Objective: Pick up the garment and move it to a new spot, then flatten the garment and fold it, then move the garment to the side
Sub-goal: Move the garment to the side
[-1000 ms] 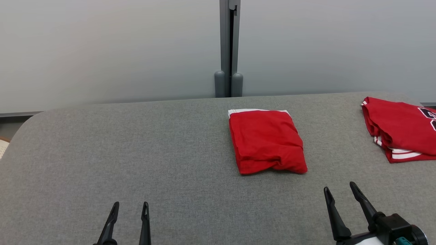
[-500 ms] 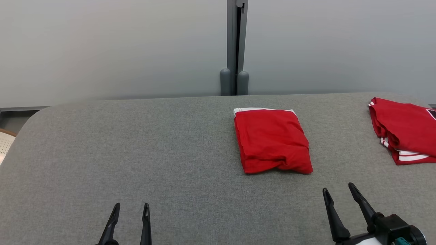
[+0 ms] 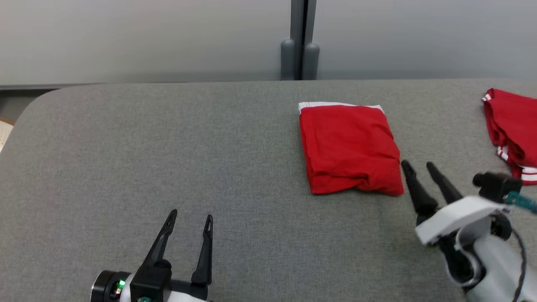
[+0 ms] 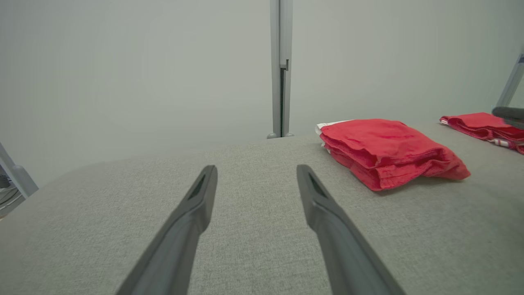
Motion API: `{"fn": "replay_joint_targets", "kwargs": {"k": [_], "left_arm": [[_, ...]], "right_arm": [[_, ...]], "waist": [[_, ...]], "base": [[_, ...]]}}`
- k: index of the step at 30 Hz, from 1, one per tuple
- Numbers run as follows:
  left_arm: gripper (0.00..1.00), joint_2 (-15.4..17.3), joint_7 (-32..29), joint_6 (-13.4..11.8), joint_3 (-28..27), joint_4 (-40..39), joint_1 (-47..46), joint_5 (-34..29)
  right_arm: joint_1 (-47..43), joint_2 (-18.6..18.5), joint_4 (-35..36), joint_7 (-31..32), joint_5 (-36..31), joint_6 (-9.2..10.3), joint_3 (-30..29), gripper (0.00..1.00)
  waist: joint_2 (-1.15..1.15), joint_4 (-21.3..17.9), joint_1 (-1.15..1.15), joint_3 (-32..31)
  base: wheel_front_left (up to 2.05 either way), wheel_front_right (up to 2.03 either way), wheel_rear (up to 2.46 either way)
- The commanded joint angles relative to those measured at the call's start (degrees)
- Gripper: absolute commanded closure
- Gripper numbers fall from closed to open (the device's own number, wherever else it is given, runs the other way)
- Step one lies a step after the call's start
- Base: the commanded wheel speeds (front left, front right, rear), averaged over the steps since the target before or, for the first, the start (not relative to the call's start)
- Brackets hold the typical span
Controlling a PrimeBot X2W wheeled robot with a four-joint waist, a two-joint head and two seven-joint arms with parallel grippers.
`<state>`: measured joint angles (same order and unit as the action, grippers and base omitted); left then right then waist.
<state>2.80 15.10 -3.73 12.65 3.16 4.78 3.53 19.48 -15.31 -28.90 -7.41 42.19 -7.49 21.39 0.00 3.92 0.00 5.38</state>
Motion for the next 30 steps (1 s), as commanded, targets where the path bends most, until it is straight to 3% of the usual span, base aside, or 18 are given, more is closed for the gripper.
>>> {"fn": "replay_joint_targets", "kwargs": {"k": [1,5,9,19,20,21,22,23,30], "left_arm": [[0.00,0.2,0.1,0.1,0.4,0.0,-1.9,-0.3],[0.00,0.2,0.0,0.3,2.2,0.1,-4.8,-0.3],[0.00,0.2,0.1,-0.3,4.4,0.5,-6.8,0.1],[0.00,0.2,0.1,-1.0,6.8,1.3,-9.6,0.5],[0.00,0.2,0.1,-1.0,6.8,1.3,-9.9,0.4],[0.00,0.2,0.1,-1.0,6.8,1.3,-10.2,0.4],[0.00,0.2,0.1,-1.0,6.8,1.4,-10.5,0.4],[0.00,0.2,0.1,-1.0,6.8,1.4,-10.7,0.3],[0.00,0.2,0.1,-1.2,6.1,-0.5,-11.4,-0.6]], "right_arm": [[2.6,-2.1,-0.8,2.3,4.0,0.01,0.7,0.00],[8.9,-7.1,-3.4,11.9,16.5,0.01,1.8,0.00],[13.5,-10.6,-5.6,20.5,24.1,0.01,2.3,0.00],[19.0,-12.2,-9.7,27.1,30.3,0.01,4.5,0.00],[19.1,-11.8,-10.1,28.1,30.9,0.01,5.2,0.15],[19.2,-11.4,-10.1,28.8,31.5,0.01,5.7,0.56],[19.4,-11.3,-9.7,28.9,31.9,0.02,6.0,0.73],[19.7,-11.5,-8.9,28.1,32.0,0.02,6.3,1.00],[21.8,-17.3,-5.6,24.5,30.2,0.02,9.0,1.00]], "waist": [[0.00,1.5,0.00,3.4],[0.00,2.8,0.00,7.1],[0.00,4.0,0.00,10.4],[0.00,5.6,0.00,14.4],[0.00,5.7,0.00,14.7],[0.00,5.7,0.00,14.9],[0.00,5.7,0.00,15.1],[0.00,5.7,0.00,15.3],[0.00,3.9,0.00,16.1]], "base": [[0.00,0.00,0.00],[0.00,0.00,0.00],[0.00,0.00,0.00],[0.00,0.00,0.00],[0.00,0.00,0.00],[0.00,0.00,0.00],[0.00,0.00,0.00],[0.00,0.00,0.00],[0.00,0.00,0.00]]}}
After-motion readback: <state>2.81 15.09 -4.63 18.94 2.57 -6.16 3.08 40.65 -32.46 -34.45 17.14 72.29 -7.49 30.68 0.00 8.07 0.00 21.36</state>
